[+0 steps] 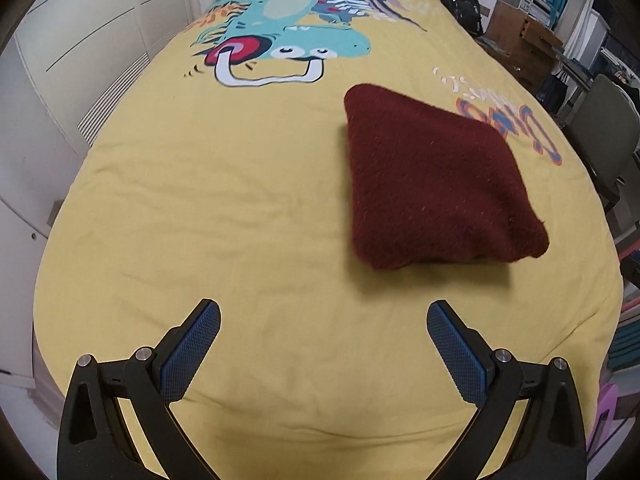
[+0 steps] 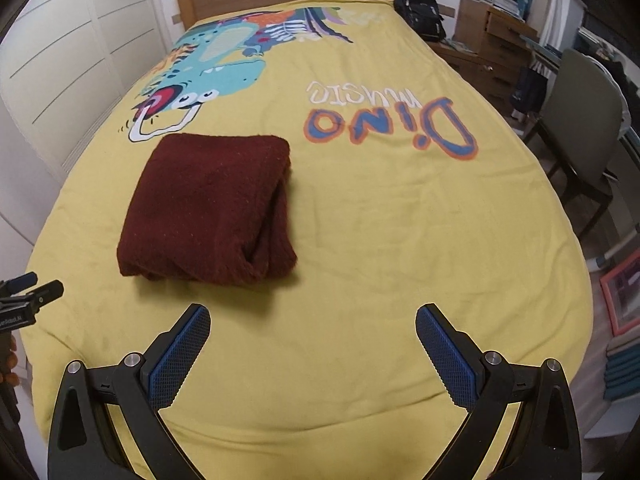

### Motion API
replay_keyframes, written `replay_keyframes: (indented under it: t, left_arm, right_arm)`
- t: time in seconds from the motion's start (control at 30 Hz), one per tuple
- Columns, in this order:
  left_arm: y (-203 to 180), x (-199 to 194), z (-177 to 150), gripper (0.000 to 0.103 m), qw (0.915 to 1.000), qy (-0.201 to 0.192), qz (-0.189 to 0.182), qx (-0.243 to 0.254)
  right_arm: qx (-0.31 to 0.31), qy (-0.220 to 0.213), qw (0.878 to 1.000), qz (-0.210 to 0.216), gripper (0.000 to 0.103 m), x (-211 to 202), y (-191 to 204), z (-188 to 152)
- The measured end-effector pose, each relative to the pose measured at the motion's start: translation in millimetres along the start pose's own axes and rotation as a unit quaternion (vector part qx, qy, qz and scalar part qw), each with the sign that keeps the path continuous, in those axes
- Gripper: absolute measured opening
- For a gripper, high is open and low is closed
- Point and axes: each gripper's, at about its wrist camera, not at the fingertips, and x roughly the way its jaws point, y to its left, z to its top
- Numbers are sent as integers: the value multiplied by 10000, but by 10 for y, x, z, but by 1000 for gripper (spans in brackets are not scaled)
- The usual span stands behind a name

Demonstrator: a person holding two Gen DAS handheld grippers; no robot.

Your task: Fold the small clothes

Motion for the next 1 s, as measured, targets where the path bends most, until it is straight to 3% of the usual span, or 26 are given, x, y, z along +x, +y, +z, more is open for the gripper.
replay_keyframes:
  t: [1.0]
  left_arm:
    - [-58,7,6,102,9995,39,249,163]
  right_arm:
    - [132,30,9999,7,102,-37,-142,-70]
